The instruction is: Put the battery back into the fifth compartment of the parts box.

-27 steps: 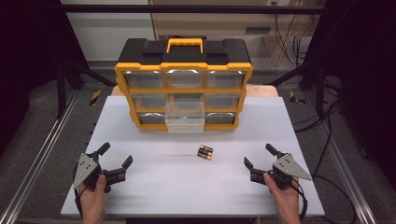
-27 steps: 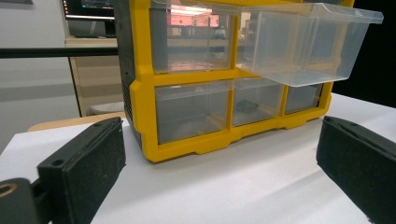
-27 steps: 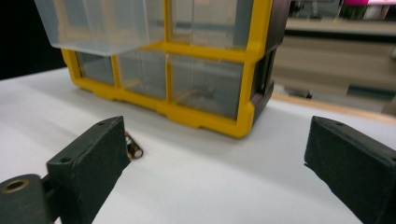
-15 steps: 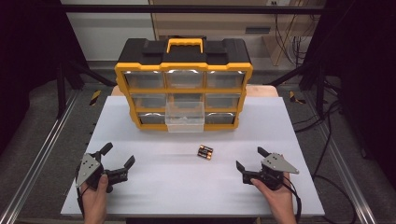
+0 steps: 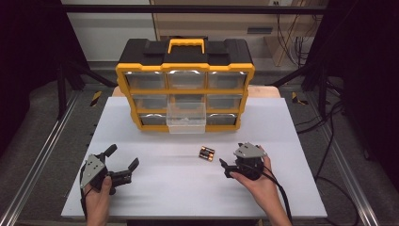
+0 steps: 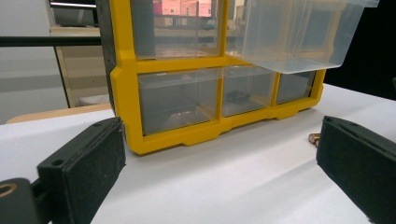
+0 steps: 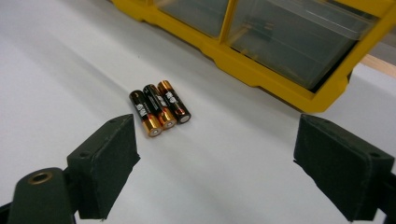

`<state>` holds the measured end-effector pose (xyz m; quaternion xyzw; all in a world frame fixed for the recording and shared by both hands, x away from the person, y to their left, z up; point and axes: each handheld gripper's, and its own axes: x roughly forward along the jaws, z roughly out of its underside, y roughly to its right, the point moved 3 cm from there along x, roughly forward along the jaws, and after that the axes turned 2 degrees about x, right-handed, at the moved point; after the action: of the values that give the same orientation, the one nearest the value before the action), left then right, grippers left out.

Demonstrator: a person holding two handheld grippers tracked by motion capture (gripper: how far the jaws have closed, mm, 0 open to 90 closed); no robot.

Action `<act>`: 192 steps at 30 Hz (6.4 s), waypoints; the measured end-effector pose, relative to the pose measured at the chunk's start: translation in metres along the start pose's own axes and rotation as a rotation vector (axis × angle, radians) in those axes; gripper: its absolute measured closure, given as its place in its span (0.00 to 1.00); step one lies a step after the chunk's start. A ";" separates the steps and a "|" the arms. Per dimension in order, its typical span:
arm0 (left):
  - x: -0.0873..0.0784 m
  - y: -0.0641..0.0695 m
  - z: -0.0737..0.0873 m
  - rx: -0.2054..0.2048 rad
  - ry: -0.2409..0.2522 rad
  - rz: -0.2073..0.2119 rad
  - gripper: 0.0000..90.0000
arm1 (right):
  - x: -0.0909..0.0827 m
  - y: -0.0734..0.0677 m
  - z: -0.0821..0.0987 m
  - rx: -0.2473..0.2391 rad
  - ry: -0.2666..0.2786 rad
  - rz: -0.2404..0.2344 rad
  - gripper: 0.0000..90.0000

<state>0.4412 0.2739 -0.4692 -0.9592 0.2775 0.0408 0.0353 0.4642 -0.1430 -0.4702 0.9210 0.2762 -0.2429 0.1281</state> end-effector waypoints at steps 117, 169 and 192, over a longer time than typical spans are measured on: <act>0.016 0.008 0.004 0.032 -0.059 0.009 0.02 | -0.046 0.029 -0.187 -0.019 0.132 -0.116 0.85; 0.012 -0.001 0.005 0.028 -0.056 -0.017 0.02 | -0.034 0.028 -0.142 0.033 0.055 -0.095 0.12; 0.009 -0.002 0.004 0.039 -0.057 -0.033 0.02 | -0.014 0.024 -0.081 0.019 -0.104 -0.096 0.13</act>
<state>0.4499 0.2716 -0.4743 -0.9612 0.2612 0.0622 0.0626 0.4982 -0.1384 -0.3915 0.8940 0.3106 -0.2991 0.1216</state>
